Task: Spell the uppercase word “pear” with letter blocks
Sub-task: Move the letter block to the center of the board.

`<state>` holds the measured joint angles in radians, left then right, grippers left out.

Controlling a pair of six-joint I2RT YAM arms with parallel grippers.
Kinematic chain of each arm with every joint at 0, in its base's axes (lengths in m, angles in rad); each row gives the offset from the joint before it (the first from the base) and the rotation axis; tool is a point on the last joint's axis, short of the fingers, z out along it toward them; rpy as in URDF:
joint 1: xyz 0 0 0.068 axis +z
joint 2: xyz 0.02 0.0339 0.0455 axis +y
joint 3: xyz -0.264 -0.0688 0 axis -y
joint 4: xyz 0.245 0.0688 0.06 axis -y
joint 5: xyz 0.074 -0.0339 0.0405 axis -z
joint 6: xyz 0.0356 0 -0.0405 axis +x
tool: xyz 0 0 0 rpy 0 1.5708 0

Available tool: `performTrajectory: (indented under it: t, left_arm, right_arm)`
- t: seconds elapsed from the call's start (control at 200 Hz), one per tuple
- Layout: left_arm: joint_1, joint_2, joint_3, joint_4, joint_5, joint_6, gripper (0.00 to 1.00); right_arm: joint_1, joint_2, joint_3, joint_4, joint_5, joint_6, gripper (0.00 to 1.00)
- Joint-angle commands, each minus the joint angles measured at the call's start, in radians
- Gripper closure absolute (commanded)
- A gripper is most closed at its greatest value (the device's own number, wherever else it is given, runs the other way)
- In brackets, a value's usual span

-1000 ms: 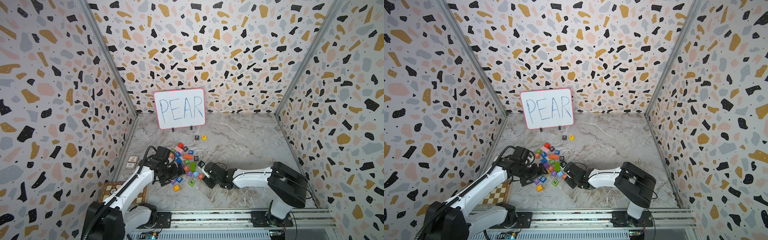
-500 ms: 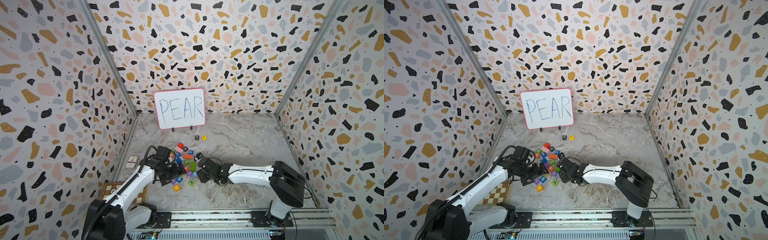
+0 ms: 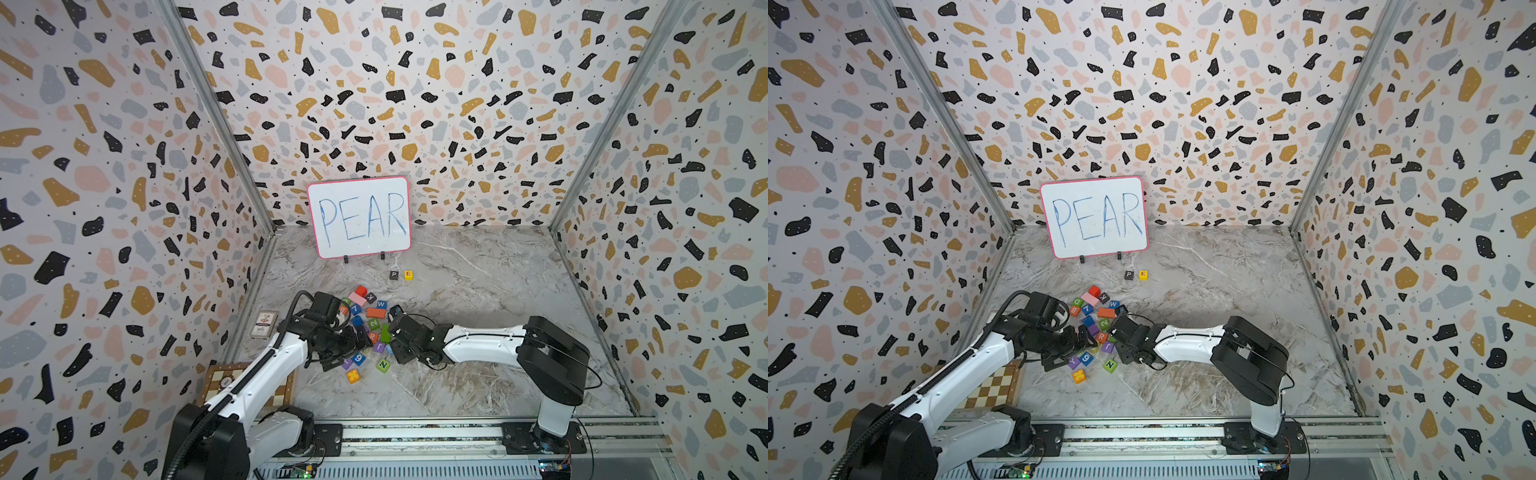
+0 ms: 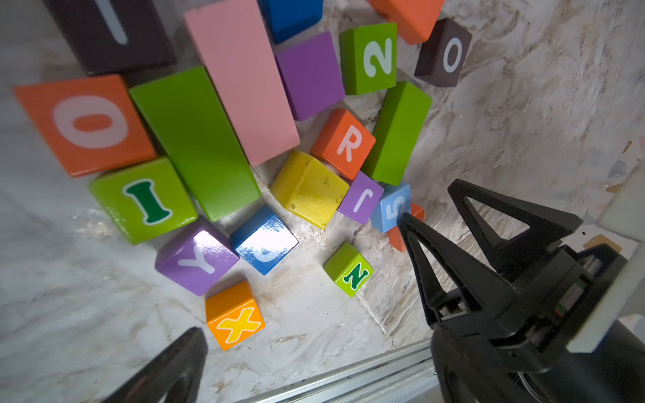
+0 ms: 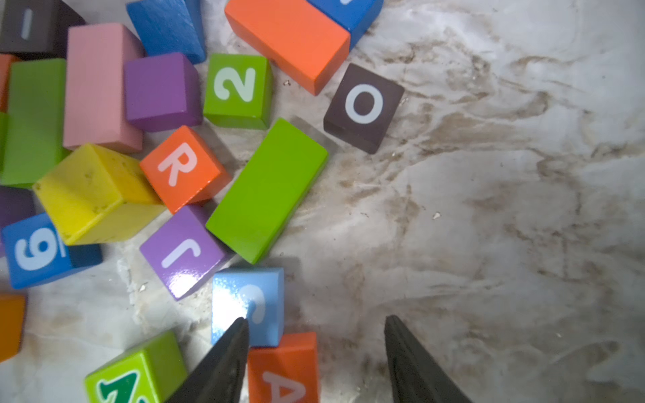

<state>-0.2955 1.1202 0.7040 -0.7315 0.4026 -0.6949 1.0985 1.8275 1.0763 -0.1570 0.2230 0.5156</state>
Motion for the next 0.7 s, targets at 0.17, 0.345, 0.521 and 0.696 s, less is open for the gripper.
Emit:
performTrajectory:
  t: [0.17, 0.345, 0.521, 0.696]
  left_arm:
    - [0.004, 0.006, 0.023, 0.004, 0.007, 0.007, 0.01]
    - [0.005, 0.008, 0.027, 0.004, 0.008, 0.006, 0.01]
    - [0.006, 0.010, 0.028, 0.009, 0.008, 0.009, 0.01]
    - [0.006, 0.016, 0.023, 0.015, 0.008, 0.011, 0.01]
  right_arm:
    - [0.014, -0.077, -0.057, -0.057, 0.033, -0.007, 0.36]
    - [0.014, -0.106, -0.069, -0.062, 0.051, -0.015, 0.36]
    - [-0.003, -0.111, -0.095, -0.097, 0.088, -0.001, 0.36]
    - [-0.027, -0.112, -0.112, -0.118, 0.105, 0.006, 0.36]
